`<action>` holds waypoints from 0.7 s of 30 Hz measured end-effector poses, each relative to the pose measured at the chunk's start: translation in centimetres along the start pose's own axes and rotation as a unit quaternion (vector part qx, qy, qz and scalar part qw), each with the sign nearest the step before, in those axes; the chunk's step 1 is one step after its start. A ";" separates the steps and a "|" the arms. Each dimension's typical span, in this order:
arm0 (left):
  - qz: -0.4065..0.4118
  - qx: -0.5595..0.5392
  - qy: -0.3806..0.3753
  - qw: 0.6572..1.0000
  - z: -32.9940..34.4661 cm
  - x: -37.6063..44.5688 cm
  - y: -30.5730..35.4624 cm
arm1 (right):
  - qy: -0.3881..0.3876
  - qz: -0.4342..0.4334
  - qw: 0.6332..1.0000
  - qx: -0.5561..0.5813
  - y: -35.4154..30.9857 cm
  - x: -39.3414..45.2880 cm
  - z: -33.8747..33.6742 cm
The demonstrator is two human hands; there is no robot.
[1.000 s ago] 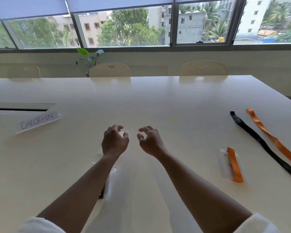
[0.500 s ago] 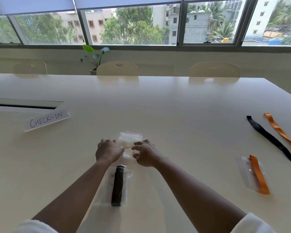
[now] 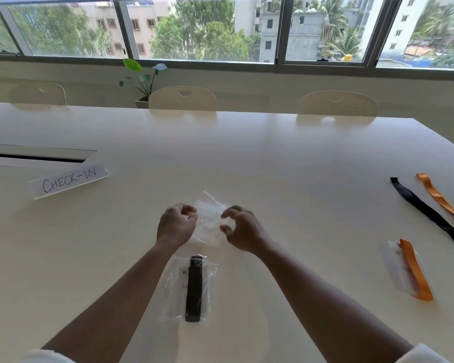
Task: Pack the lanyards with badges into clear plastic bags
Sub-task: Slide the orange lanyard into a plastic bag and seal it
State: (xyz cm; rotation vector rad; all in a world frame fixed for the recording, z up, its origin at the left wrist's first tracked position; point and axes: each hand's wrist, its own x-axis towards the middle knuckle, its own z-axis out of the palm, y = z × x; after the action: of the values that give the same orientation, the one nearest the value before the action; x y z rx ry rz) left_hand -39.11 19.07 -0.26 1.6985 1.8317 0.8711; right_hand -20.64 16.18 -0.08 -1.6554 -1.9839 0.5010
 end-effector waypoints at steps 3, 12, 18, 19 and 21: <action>0.033 -0.047 -0.026 0.998 -0.9 0.1 1.4 | 0.077 0.014 0.997 0.014 0.3 0.5 -1.7; 0.135 -0.075 -0.017 0.988 -0.2 -1.5 5.0 | 0.154 0.014 0.985 0.077 1.9 -0.8 -5.6; 0.146 -0.092 0.203 0.964 3.4 -5.5 7.4 | 0.185 0.101 0.965 0.157 3.5 -4.1 -7.0; 0.147 -0.107 0.223 0.958 4.3 -6.3 7.9 | 0.192 0.125 0.958 0.175 4.0 -4.8 -7.2; 0.156 -0.119 0.202 0.959 6.5 -7.9 8.7 | 0.200 0.167 0.939 0.223 4.8 -6.4 -7.3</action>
State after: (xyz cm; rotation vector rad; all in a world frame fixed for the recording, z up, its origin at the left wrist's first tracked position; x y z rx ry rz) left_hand -27.68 12.22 1.20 1.7726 1.6282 1.6048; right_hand -11.66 10.56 2.16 -1.6402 -1.1961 0.6238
